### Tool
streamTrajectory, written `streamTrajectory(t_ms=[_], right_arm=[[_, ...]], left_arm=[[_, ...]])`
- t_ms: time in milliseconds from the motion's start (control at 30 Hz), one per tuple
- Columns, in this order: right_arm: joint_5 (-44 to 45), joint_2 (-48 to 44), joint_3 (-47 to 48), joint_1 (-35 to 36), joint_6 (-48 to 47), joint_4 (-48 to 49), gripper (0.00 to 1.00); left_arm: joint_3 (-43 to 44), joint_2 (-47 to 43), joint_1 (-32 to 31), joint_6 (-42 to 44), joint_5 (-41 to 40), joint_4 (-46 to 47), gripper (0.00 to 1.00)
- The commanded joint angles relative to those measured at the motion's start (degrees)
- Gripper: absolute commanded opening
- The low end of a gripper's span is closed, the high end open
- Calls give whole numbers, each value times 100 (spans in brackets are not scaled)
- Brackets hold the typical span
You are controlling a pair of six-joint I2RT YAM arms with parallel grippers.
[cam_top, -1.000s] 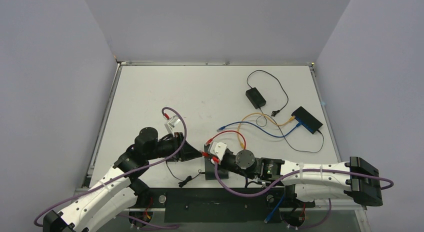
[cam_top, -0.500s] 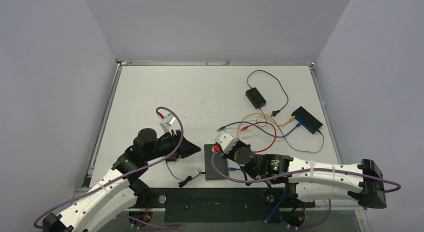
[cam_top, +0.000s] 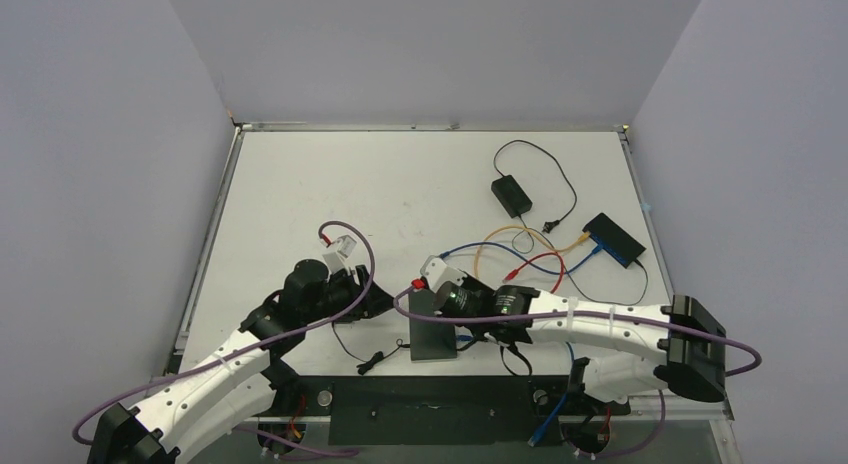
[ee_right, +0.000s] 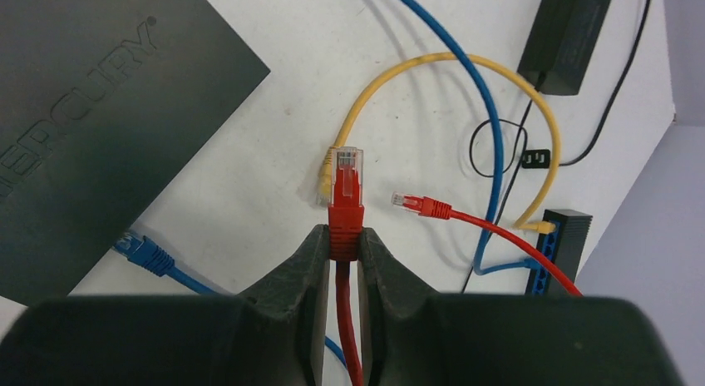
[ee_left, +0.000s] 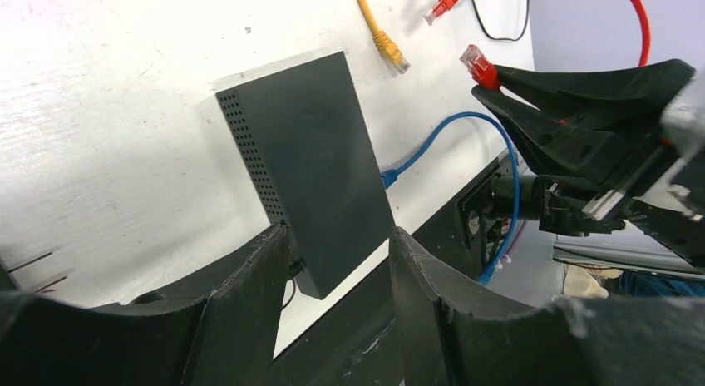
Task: Insert the plug into the switch port
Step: Pick up the connector from the center of the board, then insert the connector into the switch port.
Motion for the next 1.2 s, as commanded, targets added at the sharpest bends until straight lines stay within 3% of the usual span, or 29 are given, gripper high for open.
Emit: streamTrajectory(t_ms=[0, 300, 700, 1167], right_arm=[[-617, 486, 533, -195, 189, -611, 0], [-1776, 1376, 941, -316, 44, -1028, 0], [-2222, 2141, 1182, -383, 11, -1325, 0], [-3628, 2057, 1324, -346, 102, -277, 0]], left_arm=[[-30, 9, 37, 147, -207, 285, 44], [22, -12, 135, 209, -519, -202, 44], [-36, 124, 591, 157, -656, -499, 44], [11, 160, 1128, 74, -799, -901, 44]])
